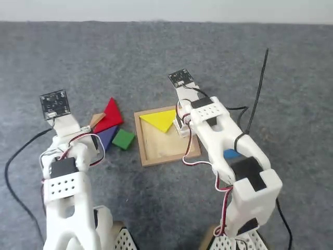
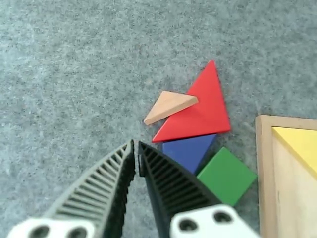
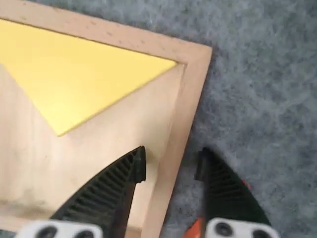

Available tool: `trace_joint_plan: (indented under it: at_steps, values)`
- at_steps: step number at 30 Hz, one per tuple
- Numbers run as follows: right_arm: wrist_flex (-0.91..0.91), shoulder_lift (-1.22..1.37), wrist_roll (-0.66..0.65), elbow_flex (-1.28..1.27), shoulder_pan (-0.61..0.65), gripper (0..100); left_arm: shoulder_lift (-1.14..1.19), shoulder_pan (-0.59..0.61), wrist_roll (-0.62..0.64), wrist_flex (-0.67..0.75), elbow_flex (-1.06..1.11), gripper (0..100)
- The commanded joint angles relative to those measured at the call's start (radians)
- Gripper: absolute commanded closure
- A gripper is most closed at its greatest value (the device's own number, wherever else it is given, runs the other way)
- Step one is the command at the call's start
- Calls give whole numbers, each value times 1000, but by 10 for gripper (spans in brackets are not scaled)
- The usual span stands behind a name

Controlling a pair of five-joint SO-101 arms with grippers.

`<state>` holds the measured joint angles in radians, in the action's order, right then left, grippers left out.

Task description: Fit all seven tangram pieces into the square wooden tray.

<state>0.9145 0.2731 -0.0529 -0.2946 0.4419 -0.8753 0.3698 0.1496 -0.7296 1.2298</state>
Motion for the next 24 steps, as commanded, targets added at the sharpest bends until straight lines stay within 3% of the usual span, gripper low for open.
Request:
trace_joint_plan:
  at_steps: [1,3,17,24]
  values:
    - [25,-10,-8,49,-22,998,-5,2,6,20,-31,984]
    - [38,-10,-6,48,-41,963,-5,2,6,20,-31,984]
    - [216,-13,147,54,-91,992,-5,2,6,20,-31,984]
    - [249,-61,120,60,-71,950,-5,2,6,18,-31,983]
